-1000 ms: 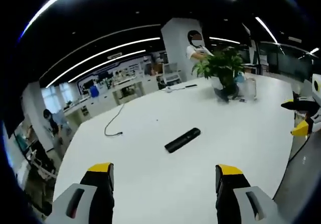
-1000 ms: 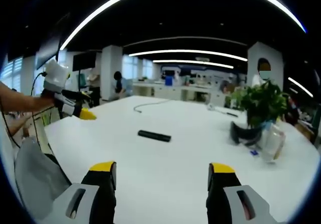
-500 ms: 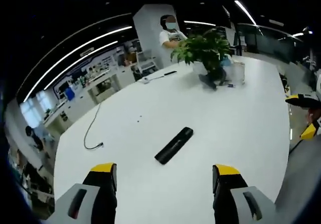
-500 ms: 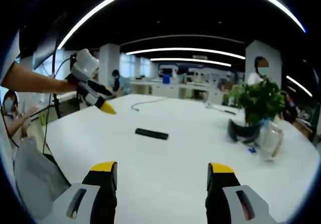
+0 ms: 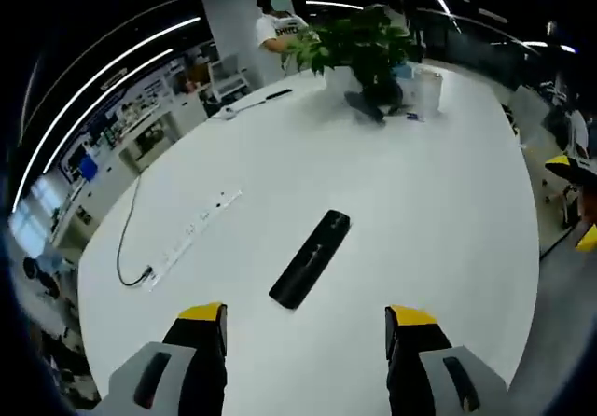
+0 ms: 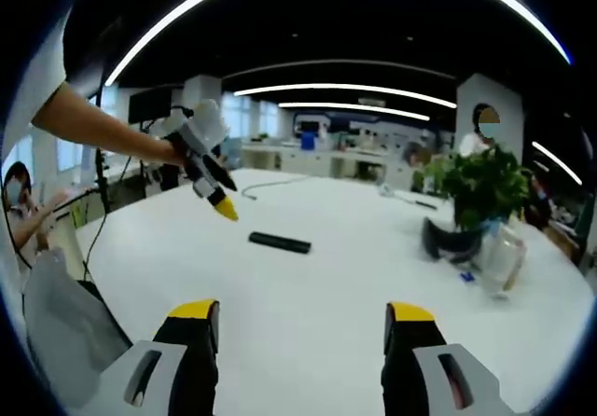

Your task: Press the specified remote control buttons in sequence, fully releasing each button before pressing the next.

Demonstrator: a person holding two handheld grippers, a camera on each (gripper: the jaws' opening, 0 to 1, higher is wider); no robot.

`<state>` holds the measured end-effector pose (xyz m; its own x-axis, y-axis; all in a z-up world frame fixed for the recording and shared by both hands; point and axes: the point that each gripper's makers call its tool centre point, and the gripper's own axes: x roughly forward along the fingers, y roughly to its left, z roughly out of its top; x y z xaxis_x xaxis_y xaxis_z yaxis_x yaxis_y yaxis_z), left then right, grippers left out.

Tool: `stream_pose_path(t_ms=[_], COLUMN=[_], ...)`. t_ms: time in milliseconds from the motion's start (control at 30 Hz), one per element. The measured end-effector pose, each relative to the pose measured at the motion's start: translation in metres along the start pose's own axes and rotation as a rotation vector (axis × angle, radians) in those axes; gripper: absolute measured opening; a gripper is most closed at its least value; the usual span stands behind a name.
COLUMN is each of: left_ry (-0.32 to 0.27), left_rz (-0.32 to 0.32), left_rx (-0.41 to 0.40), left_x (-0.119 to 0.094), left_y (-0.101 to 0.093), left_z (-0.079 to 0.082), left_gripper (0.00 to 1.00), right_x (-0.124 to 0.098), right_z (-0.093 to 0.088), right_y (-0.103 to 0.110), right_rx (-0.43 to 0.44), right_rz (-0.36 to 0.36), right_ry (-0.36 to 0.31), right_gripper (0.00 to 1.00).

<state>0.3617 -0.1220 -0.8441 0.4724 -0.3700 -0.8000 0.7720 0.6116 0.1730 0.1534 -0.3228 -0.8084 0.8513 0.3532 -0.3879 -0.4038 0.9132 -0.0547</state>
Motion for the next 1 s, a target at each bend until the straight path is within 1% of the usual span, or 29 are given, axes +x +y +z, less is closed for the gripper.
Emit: stream_pose_path(t_ms=[33, 167, 267, 333, 400, 467, 533, 600, 633, 800, 833, 933, 1000], left_ry=[0.017, 0.053, 0.083, 0.097, 0.111, 0.133, 0.146, 0.153, 0.162, 0.221, 0.229, 0.25, 0.263], left_rz=[-0.02, -0.062, -0.096, -0.113, -0.126, -0.134, -0.155, -0.161, -0.165, -0.195, -0.193, -0.206, -0.221], left_rx=[0.012, 0.048, 0.077, 0.079, 0.095, 0.141, 0.154, 0.16, 0.177, 0.221, 0.229, 0.232, 0.212], left_x=[0.004, 0.02, 0.035, 0.045, 0.051, 0.059, 0.064, 0.071, 0.075, 0.092, 0.095, 0.103, 0.108], left_y=[-0.001, -0.002, -0.002, -0.001, 0.0, 0.003, 0.002, 0.003, 0.005, 0.007, 0.009, 0.012, 0.013], left_z=[0.0, 0.003, 0.004, 0.005, 0.005, 0.004, 0.004, 0.004, 0.004, -0.004, -0.005, -0.008, -0.009], left_gripper=[0.69, 0.68, 0.66, 0.66, 0.66, 0.66, 0.65, 0.65, 0.65, 0.63, 0.62, 0.6, 0.6], right_x=[0.0, 0.001, 0.001, 0.001, 0.001, 0.001, 0.002, 0.002, 0.002, 0.004, 0.004, 0.004, 0.005], right_z=[0.0, -0.001, -0.001, -0.002, -0.003, -0.004, -0.005, -0.006, -0.007, -0.009, -0.009, -0.009, -0.009], right_y=[0.0, -0.001, -0.003, -0.004, -0.005, -0.006, -0.006, -0.005, -0.005, -0.004, -0.004, -0.004, -0.005], right_rx=[0.0, -0.004, -0.004, 0.0, 0.002, 0.003, 0.003, 0.0, -0.002, -0.01, -0.012, -0.011, -0.01], right_rz=[-0.001, -0.007, -0.015, -0.02, -0.025, -0.028, -0.028, -0.027, -0.026, -0.023, -0.023, -0.025, -0.029], right_ry=[0.002, 0.008, 0.009, 0.013, 0.014, 0.018, 0.026, 0.031, 0.036, 0.05, 0.052, 0.055, 0.059], right_gripper=[0.7, 0.7, 0.7, 0.7, 0.7, 0.7, 0.69, 0.69, 0.69, 0.68, 0.68, 0.68, 0.67])
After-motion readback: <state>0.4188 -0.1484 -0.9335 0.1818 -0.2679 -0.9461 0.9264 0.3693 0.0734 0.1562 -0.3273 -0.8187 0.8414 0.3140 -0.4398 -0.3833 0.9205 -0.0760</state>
